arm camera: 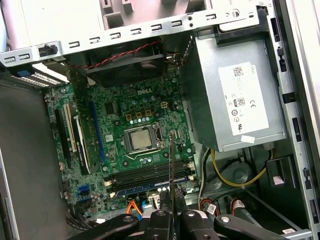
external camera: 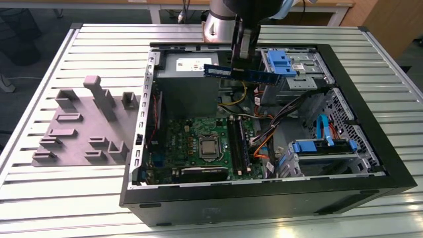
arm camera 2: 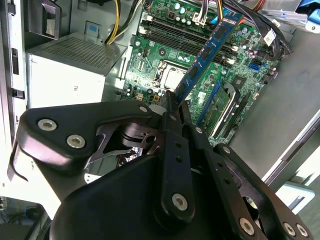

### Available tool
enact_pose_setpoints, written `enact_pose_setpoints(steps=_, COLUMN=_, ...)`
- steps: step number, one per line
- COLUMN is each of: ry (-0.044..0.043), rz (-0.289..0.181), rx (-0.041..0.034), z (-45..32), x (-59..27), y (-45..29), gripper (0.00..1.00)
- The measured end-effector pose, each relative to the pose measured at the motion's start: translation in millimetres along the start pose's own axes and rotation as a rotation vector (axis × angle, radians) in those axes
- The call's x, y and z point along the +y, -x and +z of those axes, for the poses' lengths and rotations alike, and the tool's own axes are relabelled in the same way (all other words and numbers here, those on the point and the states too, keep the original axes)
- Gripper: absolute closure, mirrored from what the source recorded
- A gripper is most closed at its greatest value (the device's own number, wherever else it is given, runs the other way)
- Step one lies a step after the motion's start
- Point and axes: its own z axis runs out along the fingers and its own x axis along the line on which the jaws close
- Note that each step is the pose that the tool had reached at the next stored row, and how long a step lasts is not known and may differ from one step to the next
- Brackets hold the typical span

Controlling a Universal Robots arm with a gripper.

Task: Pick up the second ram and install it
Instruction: 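Insert the second ram into the second slot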

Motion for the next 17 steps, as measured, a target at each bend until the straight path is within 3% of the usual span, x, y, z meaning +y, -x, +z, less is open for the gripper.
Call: enact_pose_setpoints(steps=17, ry=-0.0006, rz=0.026, rx=-0.0004, z=0.0, x=0.0, y=0.0, gripper=0.86)
